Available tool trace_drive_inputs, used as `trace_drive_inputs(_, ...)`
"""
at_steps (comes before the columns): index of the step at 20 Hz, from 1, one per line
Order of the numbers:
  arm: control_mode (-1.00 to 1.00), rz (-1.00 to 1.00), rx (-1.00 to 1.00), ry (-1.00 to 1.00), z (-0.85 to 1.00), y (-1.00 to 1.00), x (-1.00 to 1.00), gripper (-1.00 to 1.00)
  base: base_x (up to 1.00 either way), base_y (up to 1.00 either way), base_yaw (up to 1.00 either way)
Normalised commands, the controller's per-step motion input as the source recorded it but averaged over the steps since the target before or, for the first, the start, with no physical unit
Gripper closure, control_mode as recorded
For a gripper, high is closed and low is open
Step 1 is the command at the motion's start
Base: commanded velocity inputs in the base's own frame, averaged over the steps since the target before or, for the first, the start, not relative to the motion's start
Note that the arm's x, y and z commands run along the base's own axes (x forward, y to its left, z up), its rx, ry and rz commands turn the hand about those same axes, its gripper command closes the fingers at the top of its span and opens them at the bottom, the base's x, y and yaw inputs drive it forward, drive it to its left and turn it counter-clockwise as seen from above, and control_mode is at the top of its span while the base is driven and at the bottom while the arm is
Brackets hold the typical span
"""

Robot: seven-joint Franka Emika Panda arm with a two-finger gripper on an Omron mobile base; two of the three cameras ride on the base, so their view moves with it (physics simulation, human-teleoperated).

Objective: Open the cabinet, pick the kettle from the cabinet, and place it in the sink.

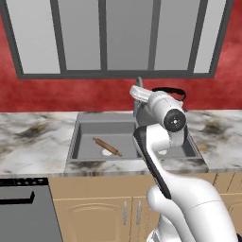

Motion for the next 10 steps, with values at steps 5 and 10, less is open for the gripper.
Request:
trace_drive_inputs(5,1.00,0.00,0.00,0.00,0.00,0.00,0.00,1.00,0.00,0.00,0.00)
trace_drive_inputs(10,1.00,0.00,0.00,0.00,0.00,0.00,0.00,1.00,0.00,0.00,0.00)
